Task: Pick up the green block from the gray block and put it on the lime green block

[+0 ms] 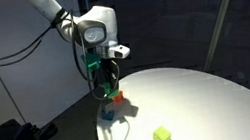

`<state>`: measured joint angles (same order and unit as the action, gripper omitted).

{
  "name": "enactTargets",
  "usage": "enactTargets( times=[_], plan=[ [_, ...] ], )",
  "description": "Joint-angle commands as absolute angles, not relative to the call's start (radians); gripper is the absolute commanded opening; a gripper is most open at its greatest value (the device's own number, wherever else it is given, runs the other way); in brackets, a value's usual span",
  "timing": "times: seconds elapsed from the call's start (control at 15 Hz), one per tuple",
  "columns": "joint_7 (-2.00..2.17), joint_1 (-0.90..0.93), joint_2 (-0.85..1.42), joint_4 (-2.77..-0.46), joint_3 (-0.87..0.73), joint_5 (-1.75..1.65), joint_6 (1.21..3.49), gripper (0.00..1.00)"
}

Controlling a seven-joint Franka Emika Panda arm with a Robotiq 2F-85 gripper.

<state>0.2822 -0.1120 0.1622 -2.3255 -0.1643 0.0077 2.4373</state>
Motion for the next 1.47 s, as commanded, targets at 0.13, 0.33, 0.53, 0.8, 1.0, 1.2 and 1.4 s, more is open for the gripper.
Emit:
enactTargets(
  times=[0.13, 0.33, 0.53, 0.8, 1.0, 1.2, 1.4],
  plan=[
    [0.299, -0.145, 0.155, -2.306, -0.195, 0.025, 2.406, 0.23],
    [0.293, -0.161, 0.162, -2.300, -0.207, 0.032, 2.406, 0.23],
    [0.287, -0.177, 0.171, -2.292, -0.218, 0.040, 2.408, 0.23],
    [0.283, -0.199, 0.190, -2.268, -0.232, 0.058, 2.411, 0.23],
    [0.282, -0.214, 0.213, -2.239, -0.243, 0.070, 2.410, 0.23],
    [0.281, -0.231, 0.238, -2.208, -0.254, 0.083, 2.403, 0.23],
    [0.292, -0.247, 0.263, -2.179, -0.269, 0.090, 2.396, 0.23]
  ],
)
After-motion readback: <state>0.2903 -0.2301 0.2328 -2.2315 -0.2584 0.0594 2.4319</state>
